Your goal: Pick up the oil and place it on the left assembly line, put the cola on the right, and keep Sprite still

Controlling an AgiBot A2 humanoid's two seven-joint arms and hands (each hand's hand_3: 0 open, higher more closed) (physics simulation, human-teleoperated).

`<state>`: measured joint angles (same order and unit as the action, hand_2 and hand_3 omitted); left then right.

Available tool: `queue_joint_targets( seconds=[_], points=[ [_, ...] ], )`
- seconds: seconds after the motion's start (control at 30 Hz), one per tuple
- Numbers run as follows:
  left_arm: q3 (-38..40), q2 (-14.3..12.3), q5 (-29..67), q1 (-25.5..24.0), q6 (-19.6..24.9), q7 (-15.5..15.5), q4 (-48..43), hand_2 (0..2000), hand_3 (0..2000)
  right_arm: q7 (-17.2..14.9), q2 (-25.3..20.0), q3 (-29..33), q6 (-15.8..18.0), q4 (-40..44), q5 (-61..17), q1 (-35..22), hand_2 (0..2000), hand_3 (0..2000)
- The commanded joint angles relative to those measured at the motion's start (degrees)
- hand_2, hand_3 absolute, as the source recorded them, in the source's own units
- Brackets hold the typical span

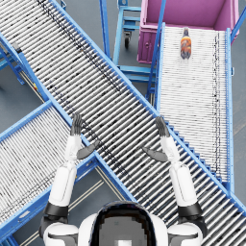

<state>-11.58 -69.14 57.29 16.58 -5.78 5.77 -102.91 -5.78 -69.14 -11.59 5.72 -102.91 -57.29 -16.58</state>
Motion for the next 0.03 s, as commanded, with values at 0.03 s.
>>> queue_joint_targets(
  seconds=[0.03],
  points=[
    [0.0, 0.0, 0.0, 0.0, 0.0, 0.0, 0.0, 0, 0, 0.0, 0.0, 0.0, 0.0, 0.0, 0.0, 0.0, 0, 0]
  ],
)
